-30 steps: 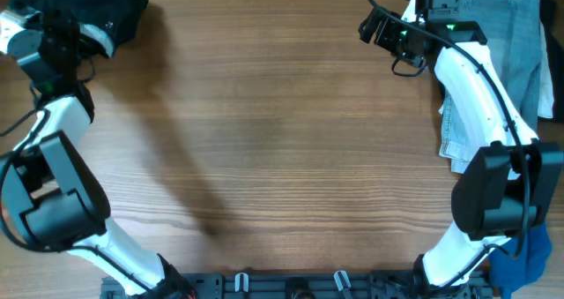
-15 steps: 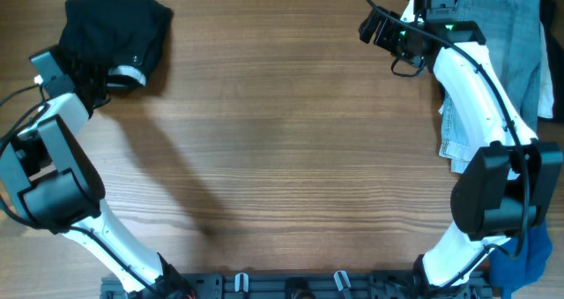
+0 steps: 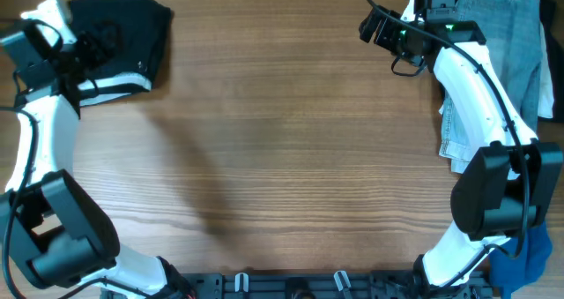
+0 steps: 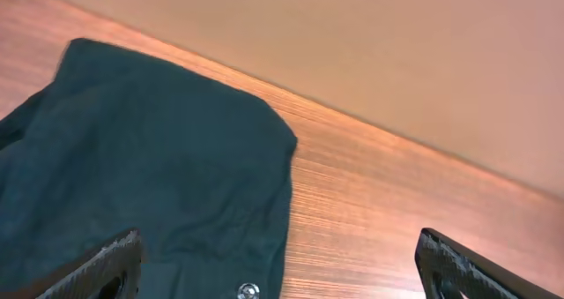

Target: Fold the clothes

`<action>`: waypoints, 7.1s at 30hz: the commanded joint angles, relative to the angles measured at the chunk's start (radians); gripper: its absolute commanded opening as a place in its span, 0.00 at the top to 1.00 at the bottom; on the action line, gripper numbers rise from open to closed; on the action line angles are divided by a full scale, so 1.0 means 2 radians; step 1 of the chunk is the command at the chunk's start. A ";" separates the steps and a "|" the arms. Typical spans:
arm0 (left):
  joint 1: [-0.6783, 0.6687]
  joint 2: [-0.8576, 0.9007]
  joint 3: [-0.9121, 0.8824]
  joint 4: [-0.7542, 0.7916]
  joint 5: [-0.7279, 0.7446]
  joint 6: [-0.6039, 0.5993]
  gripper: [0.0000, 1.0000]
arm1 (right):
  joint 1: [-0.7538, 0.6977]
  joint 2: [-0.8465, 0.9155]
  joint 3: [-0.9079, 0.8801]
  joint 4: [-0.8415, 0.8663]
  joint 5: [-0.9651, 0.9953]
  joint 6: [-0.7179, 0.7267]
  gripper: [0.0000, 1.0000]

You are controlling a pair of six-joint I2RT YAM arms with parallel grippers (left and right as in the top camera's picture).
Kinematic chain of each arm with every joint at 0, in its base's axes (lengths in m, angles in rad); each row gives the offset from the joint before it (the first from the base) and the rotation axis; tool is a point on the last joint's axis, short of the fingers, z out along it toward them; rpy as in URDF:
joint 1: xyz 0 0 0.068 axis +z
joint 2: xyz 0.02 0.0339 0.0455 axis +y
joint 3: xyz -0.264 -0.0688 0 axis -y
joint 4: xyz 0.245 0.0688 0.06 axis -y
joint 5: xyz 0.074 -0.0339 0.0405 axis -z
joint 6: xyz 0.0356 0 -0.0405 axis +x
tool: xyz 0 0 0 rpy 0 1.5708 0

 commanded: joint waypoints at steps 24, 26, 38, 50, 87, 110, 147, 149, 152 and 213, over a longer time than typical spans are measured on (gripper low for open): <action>0.002 0.359 0.098 0.239 -0.107 0.197 0.00 | 0.003 -0.003 -0.001 0.012 0.009 -0.009 0.00; -0.001 0.359 0.119 0.239 -0.107 0.201 0.00 | 0.003 -0.003 -0.001 0.013 0.010 -0.009 0.01; -0.034 0.359 0.129 0.214 -0.105 0.292 0.00 | 0.004 0.014 -0.001 0.017 0.010 -0.009 0.00; -0.050 0.159 0.130 0.121 -0.105 0.076 0.00 | 0.004 -0.062 0.024 0.126 0.037 -0.165 0.00; -0.056 -0.097 0.129 -0.283 -0.096 0.037 0.00 | 0.004 -0.772 -0.656 0.300 -0.013 -0.245 0.00; -0.056 -0.097 0.129 -0.283 -0.096 0.037 0.00 | 0.004 -0.947 -0.796 0.323 -0.014 -0.245 0.00; -0.130 -0.781 -0.560 0.013 -0.088 0.050 0.00 | 0.004 -0.947 -0.796 0.323 -0.014 -0.245 0.00; -0.128 -0.807 -0.577 0.013 -0.088 0.050 0.00 | 0.004 -0.947 -0.796 0.323 -0.014 -0.245 0.00; -0.128 -0.846 -0.601 0.013 -0.089 0.051 0.00 | 0.004 -0.947 -0.796 0.323 -0.014 -0.245 0.00; -0.127 -0.875 -0.631 0.015 -0.100 0.051 0.00 | 0.004 -0.947 -0.796 0.323 -0.014 -0.245 0.00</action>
